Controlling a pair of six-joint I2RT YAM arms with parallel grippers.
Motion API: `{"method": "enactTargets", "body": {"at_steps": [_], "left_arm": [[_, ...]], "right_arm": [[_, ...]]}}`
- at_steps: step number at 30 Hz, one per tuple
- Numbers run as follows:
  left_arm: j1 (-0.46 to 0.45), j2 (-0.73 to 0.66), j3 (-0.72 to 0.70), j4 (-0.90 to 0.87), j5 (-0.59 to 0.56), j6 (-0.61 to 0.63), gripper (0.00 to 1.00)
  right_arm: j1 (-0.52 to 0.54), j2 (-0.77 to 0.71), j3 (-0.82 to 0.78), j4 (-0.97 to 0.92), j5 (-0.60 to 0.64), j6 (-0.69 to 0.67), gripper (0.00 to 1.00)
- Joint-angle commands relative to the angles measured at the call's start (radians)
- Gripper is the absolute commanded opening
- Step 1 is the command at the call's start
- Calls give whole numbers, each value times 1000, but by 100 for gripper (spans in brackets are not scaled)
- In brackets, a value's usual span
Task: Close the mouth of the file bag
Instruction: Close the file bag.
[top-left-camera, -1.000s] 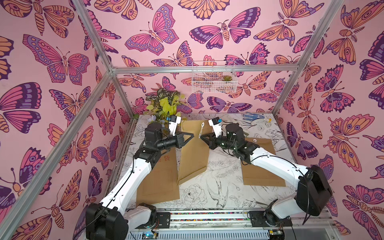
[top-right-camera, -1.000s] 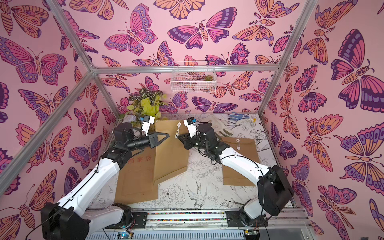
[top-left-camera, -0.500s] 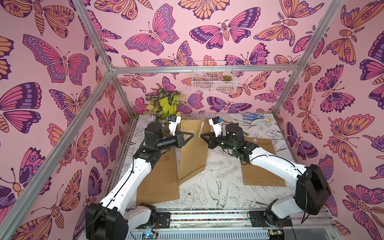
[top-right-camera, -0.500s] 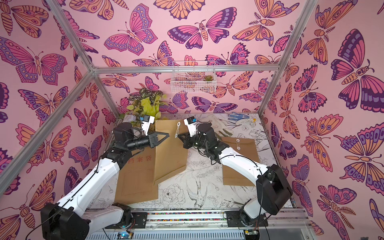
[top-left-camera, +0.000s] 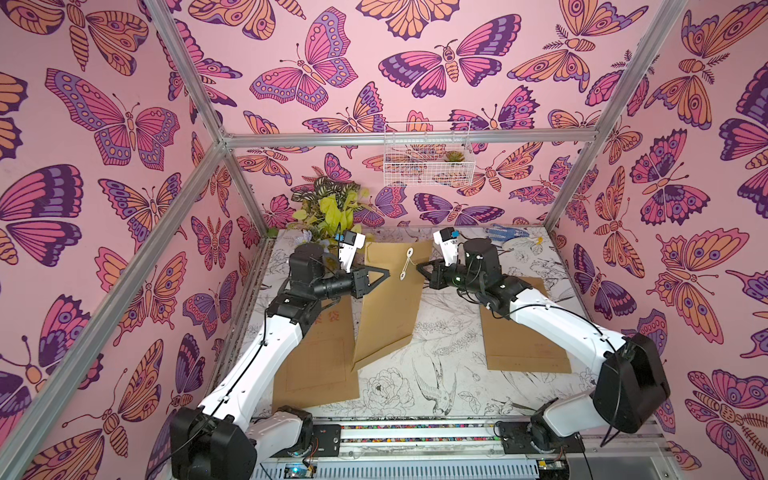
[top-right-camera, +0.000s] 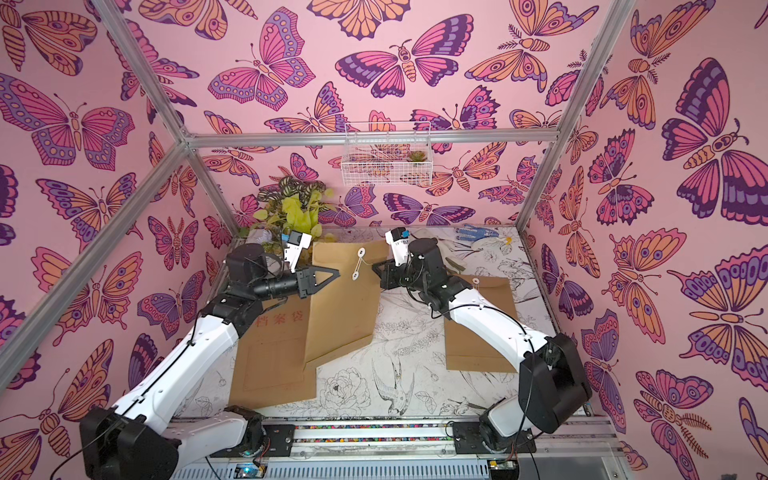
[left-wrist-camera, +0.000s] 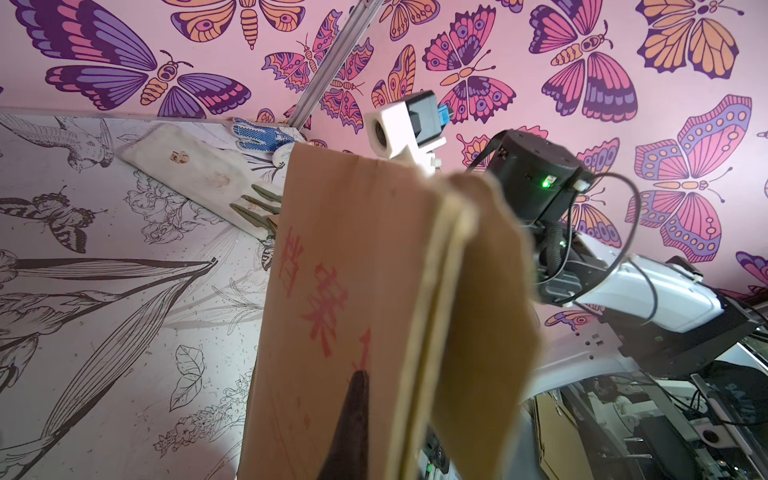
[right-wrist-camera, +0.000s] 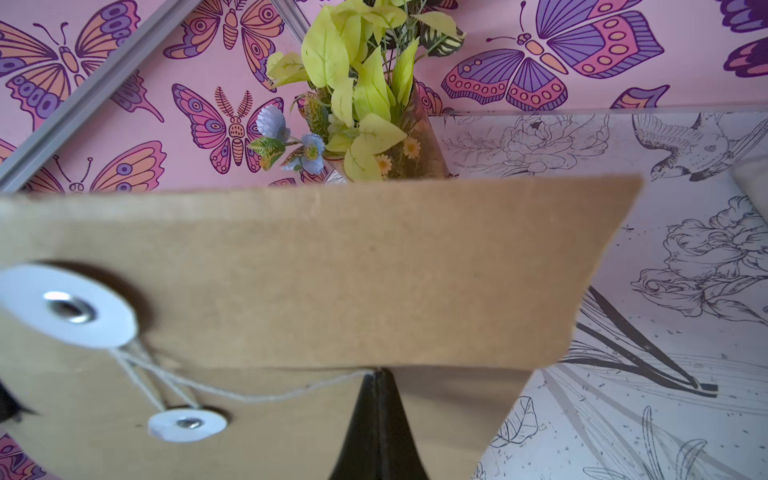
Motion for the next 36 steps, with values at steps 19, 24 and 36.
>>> {"method": "enactTargets", "body": {"at_steps": [19,24,36], "left_arm": [[14,-8,41,-35,43,46,0],[13,-21,23,-34,53,37,0],[2,-36,-8,-33,63,23,0]], "right_arm": [[-5,-133,105,-208,-80,-26,0],[-44,-92,158,-235,-62,31,0],[-55,13,329,-344,12,-2,0]]}}
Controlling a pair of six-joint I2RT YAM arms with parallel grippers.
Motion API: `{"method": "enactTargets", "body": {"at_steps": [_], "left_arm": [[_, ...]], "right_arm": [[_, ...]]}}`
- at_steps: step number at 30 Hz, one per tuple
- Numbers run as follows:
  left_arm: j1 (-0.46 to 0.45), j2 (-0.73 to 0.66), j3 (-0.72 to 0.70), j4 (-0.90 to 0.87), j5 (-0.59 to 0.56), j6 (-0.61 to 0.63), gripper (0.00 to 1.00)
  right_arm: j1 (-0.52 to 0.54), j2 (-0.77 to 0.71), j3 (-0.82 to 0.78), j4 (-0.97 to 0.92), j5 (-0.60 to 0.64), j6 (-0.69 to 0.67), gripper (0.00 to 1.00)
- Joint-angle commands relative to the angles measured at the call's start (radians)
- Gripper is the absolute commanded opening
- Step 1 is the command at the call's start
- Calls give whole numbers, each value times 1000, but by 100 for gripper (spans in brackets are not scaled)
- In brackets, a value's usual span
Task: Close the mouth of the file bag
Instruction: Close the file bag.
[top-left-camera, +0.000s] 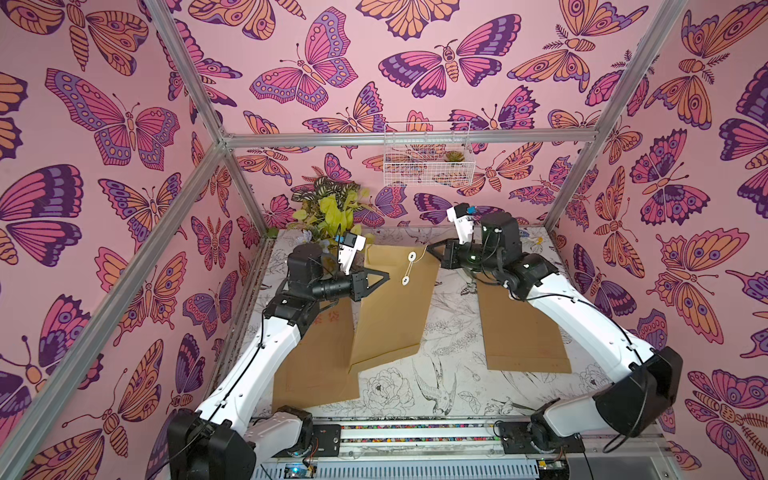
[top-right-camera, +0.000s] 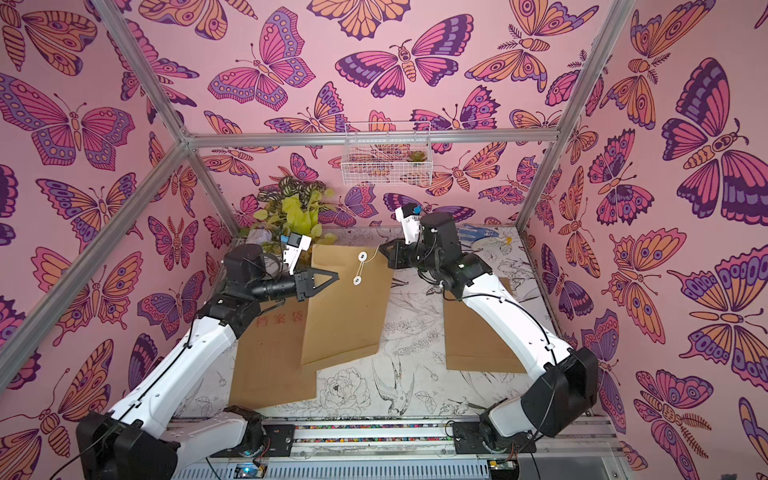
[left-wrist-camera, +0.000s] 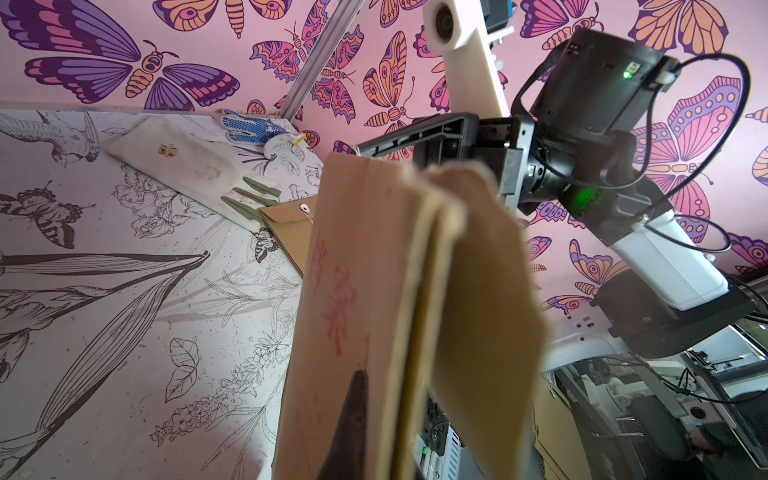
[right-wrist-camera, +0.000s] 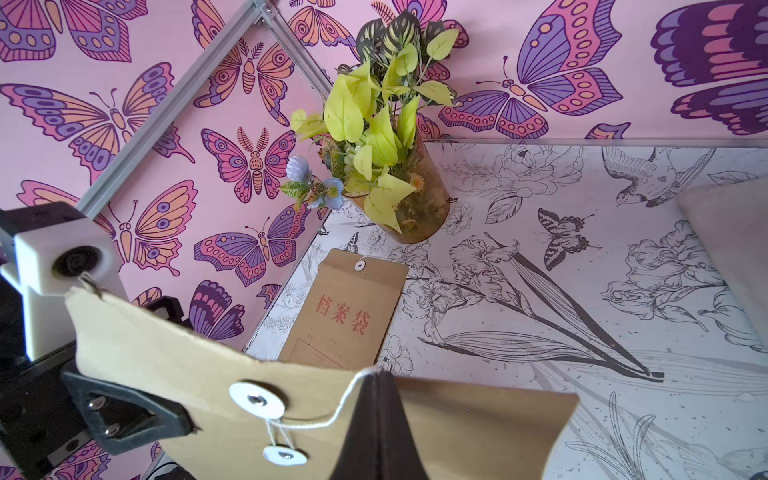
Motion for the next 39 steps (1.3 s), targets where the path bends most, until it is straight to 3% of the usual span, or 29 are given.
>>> {"method": "enactTargets", "body": {"at_steps": [1,14,20,26,33,39], "left_arm": [[-6,-18,-12,8,37,-2,0],[-19,-7,-32,8,35,5,0],[-11,-16,-44,8,18,22,0],[-1,-11,-40,7,6,51,0],[-5,17,-23,-6,-24,115,0],[-23,6,-27,-7,-49,163,0]], "right_arm": [[4,23,57,-57,45,-32,0],[74,130,242,-157,70,-103,0],[36,69,227,-175,97,-89,0],[-58,-33,101,-181,95,29,22],[-38,-89,-70,-41,29,252,33],[-2,-20,-63,28,-6,345,41]]}}
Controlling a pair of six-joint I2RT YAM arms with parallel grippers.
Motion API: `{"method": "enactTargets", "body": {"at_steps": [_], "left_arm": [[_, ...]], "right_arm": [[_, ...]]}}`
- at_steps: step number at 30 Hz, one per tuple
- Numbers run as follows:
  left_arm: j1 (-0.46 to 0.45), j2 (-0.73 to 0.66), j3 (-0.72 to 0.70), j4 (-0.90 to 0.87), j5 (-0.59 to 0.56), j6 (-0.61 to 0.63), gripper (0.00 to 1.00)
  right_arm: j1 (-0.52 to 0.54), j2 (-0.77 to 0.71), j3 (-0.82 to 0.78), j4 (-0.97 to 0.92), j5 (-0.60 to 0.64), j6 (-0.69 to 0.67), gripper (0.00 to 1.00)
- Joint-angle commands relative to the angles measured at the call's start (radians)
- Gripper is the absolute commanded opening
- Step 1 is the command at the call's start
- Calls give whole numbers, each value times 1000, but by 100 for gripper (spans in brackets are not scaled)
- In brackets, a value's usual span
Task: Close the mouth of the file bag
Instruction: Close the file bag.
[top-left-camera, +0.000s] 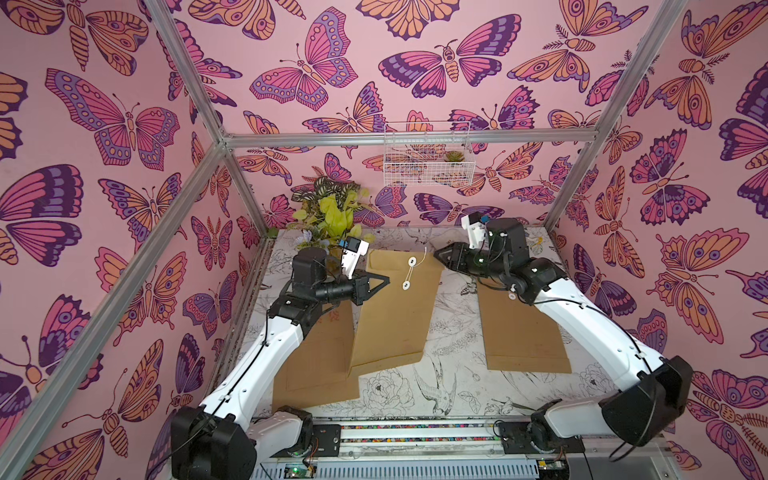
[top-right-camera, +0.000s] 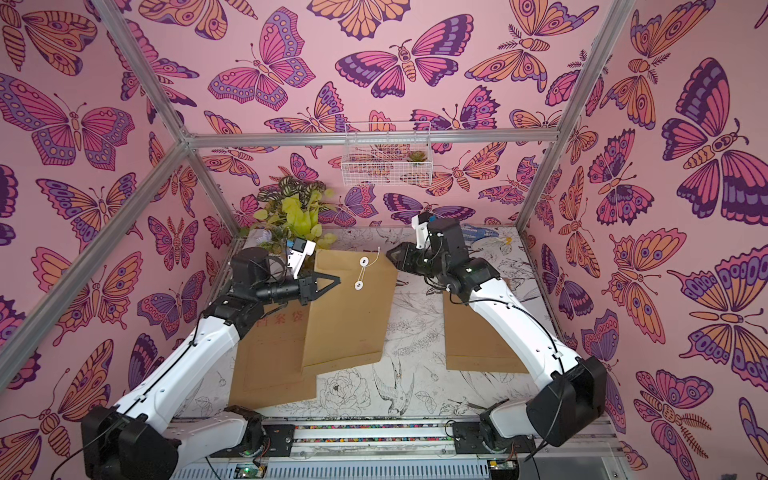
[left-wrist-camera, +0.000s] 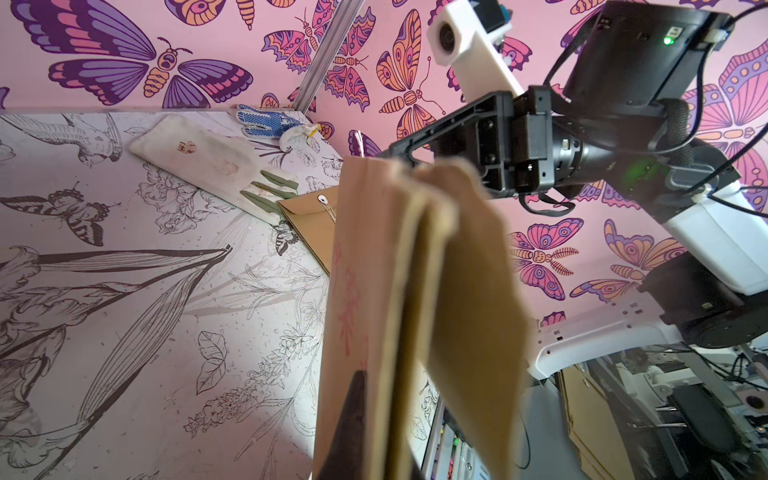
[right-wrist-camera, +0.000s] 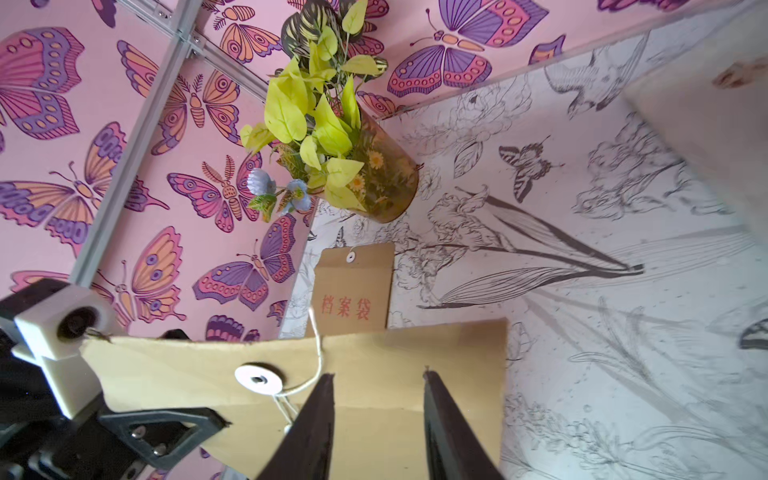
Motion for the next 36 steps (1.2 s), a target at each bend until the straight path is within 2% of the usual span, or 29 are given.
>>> {"method": "enactTargets", "body": {"at_steps": [1,6,9,15,31,36], "left_arm": [[-13,-12,3,-2,-12,55,0],[-27,-23,-1,-4,-11,80,0],[-33,-28,0,-15,-6,98,0],[-33,-36,6,-23,-3,113,0],[-35,-39,14,-23,2,106,0],[-35,-39,13,-25,1,108,0]], "right_arm": [[18,38,8,94,-47,104,41],[26,82,6,168,-79,178,37],[30,96,17,165,-75,193,31],[32,106,12,163,-73,210,26],[32,107,-15,202,-73,202,11],[31,90,-29,230,-76,188,4]]}}
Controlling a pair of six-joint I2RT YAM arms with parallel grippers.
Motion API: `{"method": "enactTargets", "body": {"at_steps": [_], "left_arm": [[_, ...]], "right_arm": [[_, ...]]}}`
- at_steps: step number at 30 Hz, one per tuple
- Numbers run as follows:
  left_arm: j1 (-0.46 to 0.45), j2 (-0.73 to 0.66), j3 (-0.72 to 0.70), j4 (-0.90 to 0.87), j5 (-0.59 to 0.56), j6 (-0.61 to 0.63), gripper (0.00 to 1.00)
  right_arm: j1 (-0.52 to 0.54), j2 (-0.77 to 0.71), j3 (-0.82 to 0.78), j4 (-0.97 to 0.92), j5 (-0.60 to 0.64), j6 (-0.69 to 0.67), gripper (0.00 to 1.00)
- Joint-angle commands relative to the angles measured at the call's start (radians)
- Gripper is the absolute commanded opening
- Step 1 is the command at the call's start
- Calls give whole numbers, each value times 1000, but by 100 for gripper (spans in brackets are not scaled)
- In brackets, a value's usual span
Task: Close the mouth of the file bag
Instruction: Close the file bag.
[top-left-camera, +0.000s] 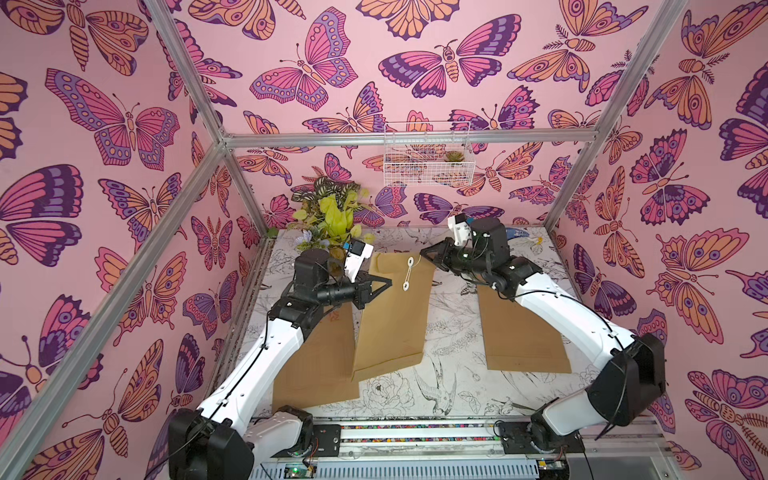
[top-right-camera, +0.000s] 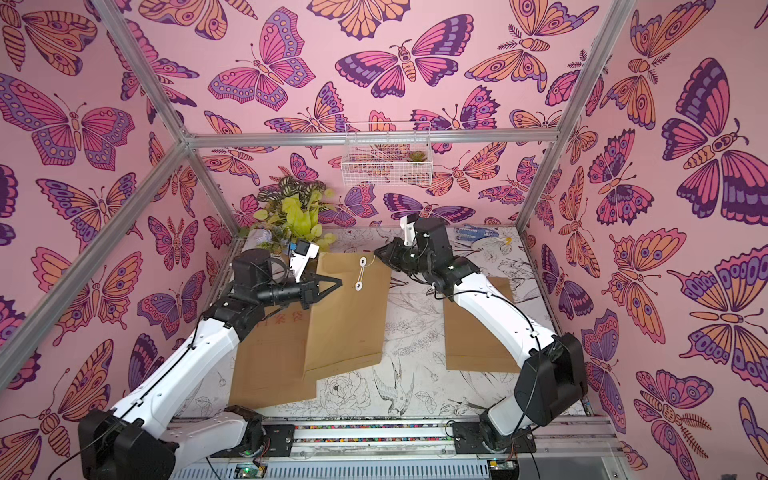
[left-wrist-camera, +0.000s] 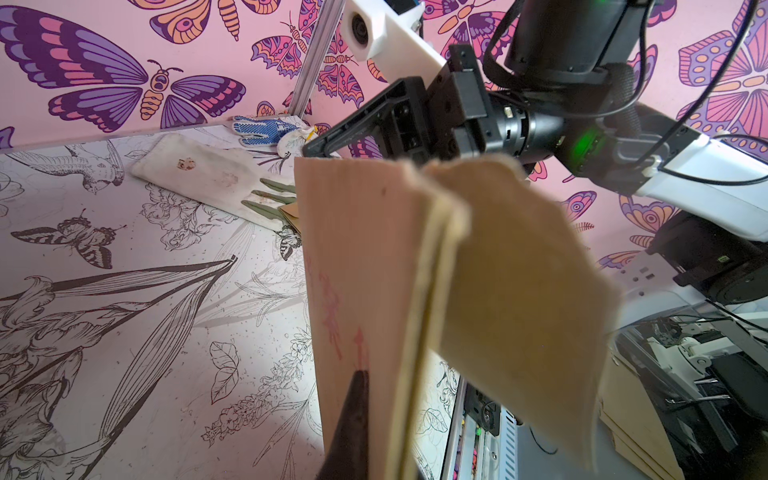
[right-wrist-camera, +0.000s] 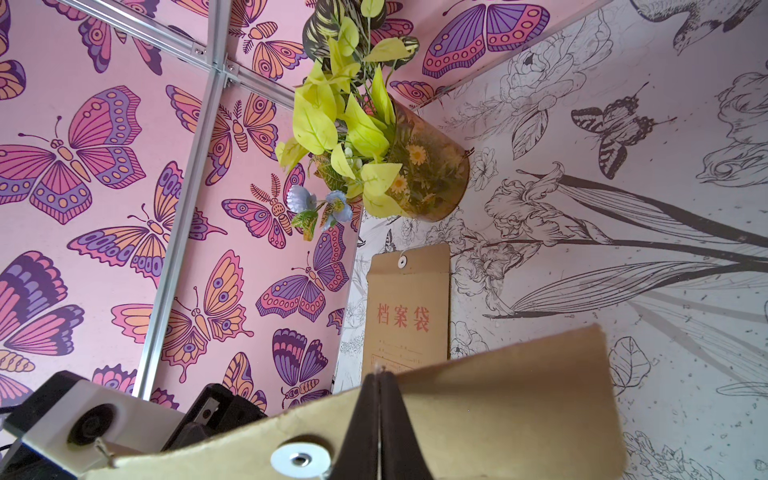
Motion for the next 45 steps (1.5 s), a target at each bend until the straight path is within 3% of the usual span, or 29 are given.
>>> {"method": "enactTargets", "body": {"at_steps": [1,18,28,34,36,38,45], "left_arm": [[-7,-23,11,-7,20,19,0],[-15,-17,9,-6,25,11,0],[-13,-14,4,-12,11,21,0],[-13,-8,69,-125,-52,140,0],[-13,-6,93,-151,-62,163,0],[-13,-7,104,-163,-66,176,0],[-21,-1,126,-181,-61,198,0]], "right_arm": [[6,-12,-14,55,-24,-8,3],[45,34,100,92,-129,-34,0],[6,-35,131,-38,-140,-145,0],[-31,-101,125,-317,-1,-389,25],[-32,-114,83,-329,2,-427,29],[-32,-116,59,-326,-4,-420,30],[-5,-55,36,-157,-5,-187,31]]}}
